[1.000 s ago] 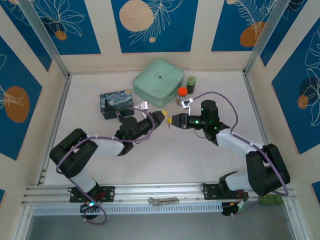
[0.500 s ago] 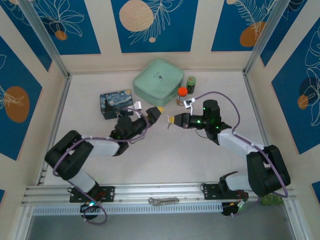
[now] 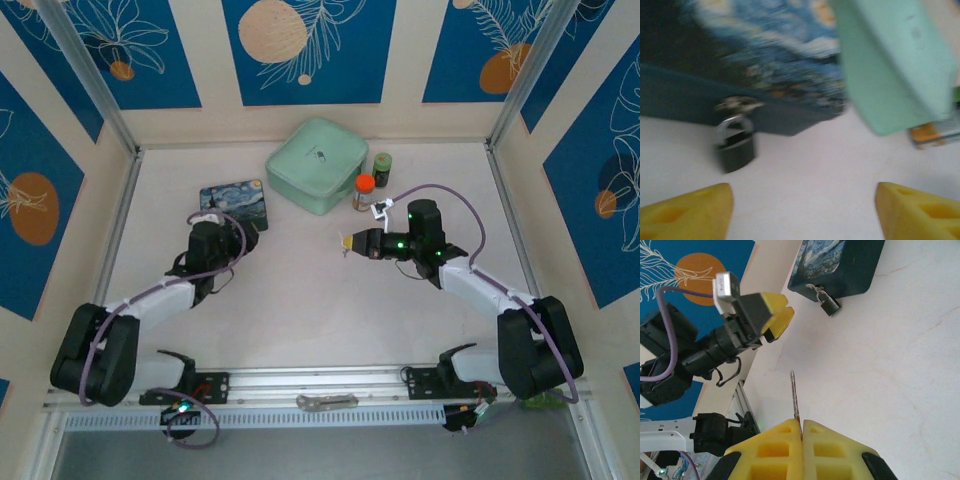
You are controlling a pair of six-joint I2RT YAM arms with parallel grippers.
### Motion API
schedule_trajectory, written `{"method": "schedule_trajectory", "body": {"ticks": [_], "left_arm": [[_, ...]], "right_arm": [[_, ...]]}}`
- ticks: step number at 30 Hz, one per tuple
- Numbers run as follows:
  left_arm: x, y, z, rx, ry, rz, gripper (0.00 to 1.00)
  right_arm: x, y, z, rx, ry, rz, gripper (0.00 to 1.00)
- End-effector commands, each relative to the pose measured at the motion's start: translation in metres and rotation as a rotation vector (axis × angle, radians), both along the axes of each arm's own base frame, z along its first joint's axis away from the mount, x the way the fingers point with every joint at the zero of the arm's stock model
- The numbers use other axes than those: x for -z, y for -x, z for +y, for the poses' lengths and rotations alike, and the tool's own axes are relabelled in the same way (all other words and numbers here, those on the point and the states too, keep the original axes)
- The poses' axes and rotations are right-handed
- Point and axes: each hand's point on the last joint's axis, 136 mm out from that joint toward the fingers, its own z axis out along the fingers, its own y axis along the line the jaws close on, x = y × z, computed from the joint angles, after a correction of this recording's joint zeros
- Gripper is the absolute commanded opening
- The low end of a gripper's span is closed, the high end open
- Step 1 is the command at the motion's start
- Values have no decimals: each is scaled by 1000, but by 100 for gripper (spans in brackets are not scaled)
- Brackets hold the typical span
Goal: Unlock the padlock with the key
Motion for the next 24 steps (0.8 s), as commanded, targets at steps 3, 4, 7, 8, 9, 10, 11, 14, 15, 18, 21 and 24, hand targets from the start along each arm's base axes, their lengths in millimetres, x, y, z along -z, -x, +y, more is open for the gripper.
{"method": "schedule_trajectory", "body": {"ticks": [3, 4, 7, 8, 9, 10, 11, 14, 15, 18, 21, 24], "left_arm": [[43, 0, 25, 6, -109, 121, 62], [47, -3, 25, 9, -104, 122, 62], [52, -15, 19, 47, -79, 89, 59], [53, -19, 16, 63, -75, 77, 57], [53, -23, 13, 75, -73, 62, 57], [53, -26, 12, 78, -69, 50, 57], [52, -29, 12, 78, -66, 33, 57], [53, -36, 11, 70, -61, 2, 56], [54, -38, 11, 68, -61, -6, 56], [57, -45, 9, 64, -45, -29, 55], [64, -52, 5, 68, -16, -34, 52], [71, -59, -5, 91, 36, -33, 46]], "right_arm": [[-10, -2, 2, -8, 7, -30, 0], [-10, -2, 3, -9, 7, -30, 0], [-10, -1, 3, -10, 10, -30, 0], [-10, -1, 3, -9, 11, -30, 0], [-11, 0, 3, -10, 12, -32, 0], [-11, 0, 3, -9, 13, -31, 0], [-11, 1, 2, -7, 16, -31, 0], [-11, 2, 2, -2, 21, -33, 0], [-11, 2, 2, -1, 21, -34, 0], [-10, 2, 2, -4, 18, -30, 0], [-10, 1, 4, -6, 18, -29, 0], [-10, 1, 5, -8, 18, -28, 0]]}}
